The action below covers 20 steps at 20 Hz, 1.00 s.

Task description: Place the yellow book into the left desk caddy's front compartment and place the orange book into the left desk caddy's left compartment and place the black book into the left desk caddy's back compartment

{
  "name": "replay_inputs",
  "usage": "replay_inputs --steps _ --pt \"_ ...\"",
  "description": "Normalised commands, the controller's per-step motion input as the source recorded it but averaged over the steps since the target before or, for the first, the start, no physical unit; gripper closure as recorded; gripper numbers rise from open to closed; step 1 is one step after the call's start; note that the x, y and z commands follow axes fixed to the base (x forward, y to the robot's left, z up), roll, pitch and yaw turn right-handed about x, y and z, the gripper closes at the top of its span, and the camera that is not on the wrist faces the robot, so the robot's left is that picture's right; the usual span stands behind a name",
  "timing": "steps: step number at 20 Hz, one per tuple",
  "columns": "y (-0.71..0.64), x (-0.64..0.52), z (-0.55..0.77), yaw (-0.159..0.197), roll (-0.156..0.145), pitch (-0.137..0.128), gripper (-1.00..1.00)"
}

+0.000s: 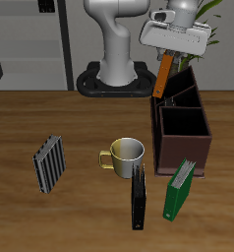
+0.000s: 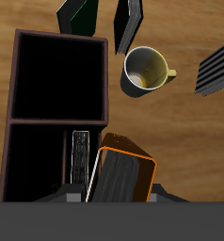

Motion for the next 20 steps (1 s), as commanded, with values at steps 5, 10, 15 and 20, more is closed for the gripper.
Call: replay_inputs --steps 5,10,15,20 --pt "0.13 -0.51 0.08 0.047 -0.023 -0.047 1.00" --pt "0.03 -0.50 0.09 0.021 -0.030 -0.038 1.00" --pt "0.17 -0.31 -0.06 0.004 -0.005 -0.013 1.00" --pt "0.28 -0.28 -0.19 -0.005 0.042 0.026 1.00"
